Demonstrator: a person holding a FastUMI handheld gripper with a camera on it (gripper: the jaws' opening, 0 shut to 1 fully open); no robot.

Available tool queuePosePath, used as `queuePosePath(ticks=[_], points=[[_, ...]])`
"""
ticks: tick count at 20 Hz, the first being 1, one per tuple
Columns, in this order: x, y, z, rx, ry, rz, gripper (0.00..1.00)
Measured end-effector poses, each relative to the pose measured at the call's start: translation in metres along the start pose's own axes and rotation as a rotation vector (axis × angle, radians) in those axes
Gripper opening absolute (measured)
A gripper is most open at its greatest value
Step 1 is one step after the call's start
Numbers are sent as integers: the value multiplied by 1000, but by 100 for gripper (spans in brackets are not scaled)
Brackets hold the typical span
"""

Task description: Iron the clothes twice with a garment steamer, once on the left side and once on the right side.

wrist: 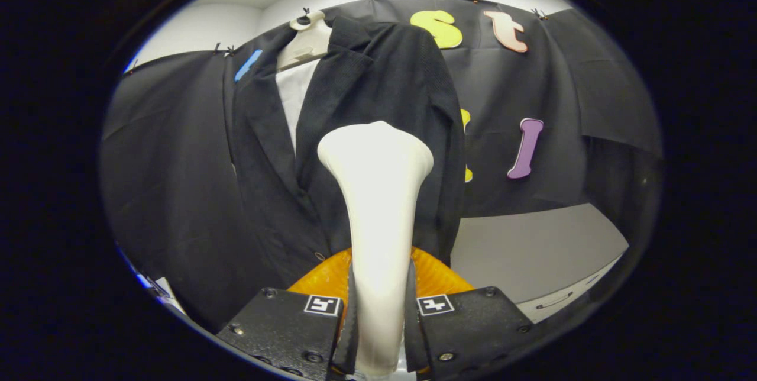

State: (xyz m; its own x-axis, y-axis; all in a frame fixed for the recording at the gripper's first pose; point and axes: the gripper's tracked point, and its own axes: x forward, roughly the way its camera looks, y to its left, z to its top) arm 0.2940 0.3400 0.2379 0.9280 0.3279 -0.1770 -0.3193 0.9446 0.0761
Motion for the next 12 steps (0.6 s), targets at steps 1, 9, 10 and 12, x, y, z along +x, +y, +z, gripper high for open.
queuePosePath(ticks=[1,9,10,12], points=[[1,-1,-6,-2,8,-2,34],[7,-11,-59,-6,78,-22,34],[8,-11,-66,-7,86,-23,34],[9,-12,-74,-7,99,-24,34]])
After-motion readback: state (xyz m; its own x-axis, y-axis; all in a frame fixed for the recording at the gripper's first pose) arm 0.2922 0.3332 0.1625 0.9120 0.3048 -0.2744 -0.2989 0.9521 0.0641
